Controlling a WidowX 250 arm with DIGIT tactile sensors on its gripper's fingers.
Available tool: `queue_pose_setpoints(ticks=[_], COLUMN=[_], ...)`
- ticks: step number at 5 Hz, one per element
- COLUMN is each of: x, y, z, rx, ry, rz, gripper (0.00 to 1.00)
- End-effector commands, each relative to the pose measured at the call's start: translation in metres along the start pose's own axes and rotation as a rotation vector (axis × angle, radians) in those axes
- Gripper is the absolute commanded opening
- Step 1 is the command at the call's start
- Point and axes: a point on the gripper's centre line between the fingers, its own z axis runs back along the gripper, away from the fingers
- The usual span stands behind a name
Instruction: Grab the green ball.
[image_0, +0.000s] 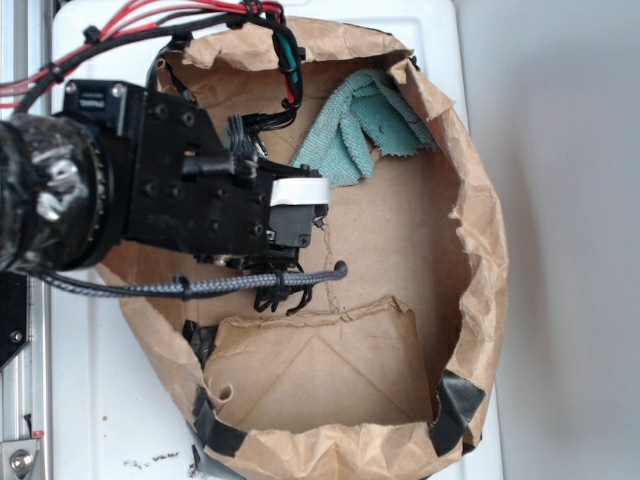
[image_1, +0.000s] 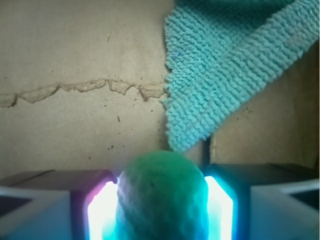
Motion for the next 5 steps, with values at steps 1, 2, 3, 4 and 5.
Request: queue_pose_setpoints(ticks=[1,2,3,4,5], x=[0.015,0.02,0.035,0.048,0.061], y=[0.002,0.001,0.006,0.013,0.014], z=[0.038,0.089,0.124,0.151,0.172], rx=[-0.064,-0.134,-0.161,-0.205,-0.219], ry=[-0.034,-0.016,-0.022,-0.002,-0.005], rz=[0.014,0.032,0.066,0.085,0.105], gripper=[0.0,0.0,0.0,0.0,0.0])
